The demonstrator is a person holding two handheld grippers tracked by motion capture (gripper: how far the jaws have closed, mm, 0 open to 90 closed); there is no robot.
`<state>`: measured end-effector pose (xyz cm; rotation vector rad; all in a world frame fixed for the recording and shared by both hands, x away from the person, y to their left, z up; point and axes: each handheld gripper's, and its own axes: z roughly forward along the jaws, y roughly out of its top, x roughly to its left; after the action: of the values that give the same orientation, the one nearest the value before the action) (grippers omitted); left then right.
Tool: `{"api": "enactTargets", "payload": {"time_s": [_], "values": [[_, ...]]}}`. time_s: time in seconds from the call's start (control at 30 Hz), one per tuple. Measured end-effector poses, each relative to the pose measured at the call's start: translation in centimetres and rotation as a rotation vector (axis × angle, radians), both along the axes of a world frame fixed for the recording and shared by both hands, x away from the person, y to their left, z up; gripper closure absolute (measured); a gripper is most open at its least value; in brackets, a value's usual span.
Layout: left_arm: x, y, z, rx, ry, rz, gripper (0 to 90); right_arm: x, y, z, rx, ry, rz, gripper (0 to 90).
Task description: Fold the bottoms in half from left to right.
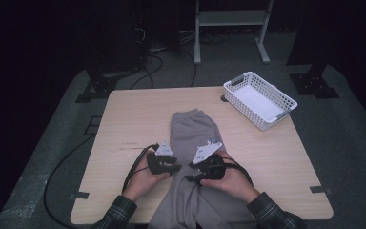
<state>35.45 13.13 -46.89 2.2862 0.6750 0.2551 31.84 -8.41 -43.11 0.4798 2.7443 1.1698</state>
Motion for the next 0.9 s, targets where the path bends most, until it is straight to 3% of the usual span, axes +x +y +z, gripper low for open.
{"api": "enactTargets", "payload": {"time_s": [0.23, 0.57, 0.8, 0.9], "values": [[0.0, 0.0, 0.0, -0.001, 0.005, 0.003, 61.9, -0.7, 1.5, -1.0, -0.016, 0.017, 0.030, 51.1], [0.2, 0.1, 0.0, -0.008, 0.008, 0.003, 61.9, -2.0, 4.8, -2.3, -0.062, 0.004, 0.106, 52.1], [0.2, 0.1, 0.0, -0.011, 0.013, 0.004, 61.9, -2.4, 6.0, -3.4, -0.104, -0.008, 0.125, 52.3], [0.2, 0.1, -0.1, -0.017, 0.013, 0.003, 61.9, -2.6, 6.1, -3.1, -0.089, -0.009, 0.119, 51.8]]}}
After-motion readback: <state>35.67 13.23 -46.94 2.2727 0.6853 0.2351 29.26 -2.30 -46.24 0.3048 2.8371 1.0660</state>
